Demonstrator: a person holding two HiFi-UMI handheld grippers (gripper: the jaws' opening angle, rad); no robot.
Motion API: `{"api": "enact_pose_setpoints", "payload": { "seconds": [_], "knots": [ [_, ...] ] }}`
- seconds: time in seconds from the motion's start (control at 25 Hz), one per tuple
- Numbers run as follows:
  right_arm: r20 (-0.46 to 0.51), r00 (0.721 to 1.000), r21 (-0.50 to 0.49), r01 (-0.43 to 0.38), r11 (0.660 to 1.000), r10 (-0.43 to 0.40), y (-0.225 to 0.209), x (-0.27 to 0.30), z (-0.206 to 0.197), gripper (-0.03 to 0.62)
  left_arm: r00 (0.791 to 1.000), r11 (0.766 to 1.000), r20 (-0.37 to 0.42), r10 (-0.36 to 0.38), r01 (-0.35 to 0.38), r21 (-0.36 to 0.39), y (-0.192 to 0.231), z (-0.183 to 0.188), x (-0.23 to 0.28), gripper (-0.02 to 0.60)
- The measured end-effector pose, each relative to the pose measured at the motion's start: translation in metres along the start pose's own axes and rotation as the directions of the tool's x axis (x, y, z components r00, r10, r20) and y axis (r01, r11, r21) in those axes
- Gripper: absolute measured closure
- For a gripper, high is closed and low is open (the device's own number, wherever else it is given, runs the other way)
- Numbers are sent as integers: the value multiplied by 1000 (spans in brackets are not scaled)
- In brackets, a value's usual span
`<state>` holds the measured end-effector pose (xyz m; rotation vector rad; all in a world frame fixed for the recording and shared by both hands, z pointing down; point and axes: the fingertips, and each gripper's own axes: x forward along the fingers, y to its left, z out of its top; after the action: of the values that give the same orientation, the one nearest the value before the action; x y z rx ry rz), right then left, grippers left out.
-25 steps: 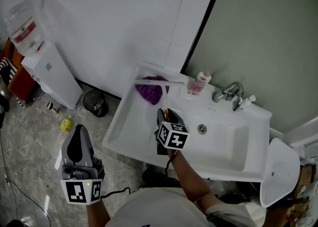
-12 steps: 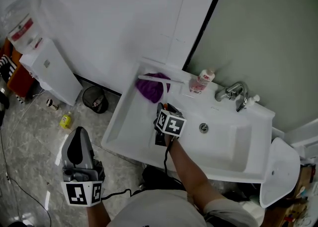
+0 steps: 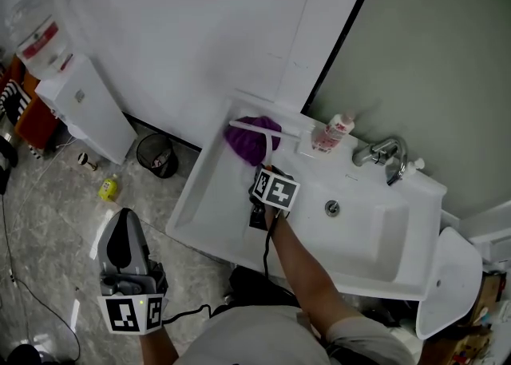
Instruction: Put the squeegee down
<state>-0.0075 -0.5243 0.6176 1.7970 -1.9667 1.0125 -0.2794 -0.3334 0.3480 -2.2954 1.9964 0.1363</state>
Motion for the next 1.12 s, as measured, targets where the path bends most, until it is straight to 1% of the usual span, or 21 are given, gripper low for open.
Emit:
{"api": "enact_pose_setpoints", "payload": {
  "seconds": [0.28, 0.48, 0.68, 0.84, 0.96, 1.12],
  "knots": [
    [-41, 999, -29, -18, 999, 17, 9, 14, -5, 461, 1000, 1000, -11, 17, -17, -3, 5, -5, 3, 574],
    [-46, 999, -22, -23, 999, 22, 11, 20, -6, 461, 1000, 1000, -21, 19, -19, -6, 7, -9, 5, 574],
    [-60, 997, -35, -53, 998, 51, 18, 23, -9, 454, 1000, 1000, -27, 16, -16, -5, 6, -10, 8, 574],
    [-50, 997, -72, -70, 995, 66, 22, 22, -6, 438, 1000, 1000, -21, 13, -13, -5, 5, -9, 7, 574],
    [-44, 996, -72, -75, 995, 72, 22, 19, -5, 434, 1000, 1000, -19, 14, -14, -5, 5, -8, 6, 574],
    [0, 997, -94, -72, 993, 72, 23, 7, 1, 439, 1000, 1000, -12, 9, -9, -3, 4, -5, 2, 574]
  ]
}}
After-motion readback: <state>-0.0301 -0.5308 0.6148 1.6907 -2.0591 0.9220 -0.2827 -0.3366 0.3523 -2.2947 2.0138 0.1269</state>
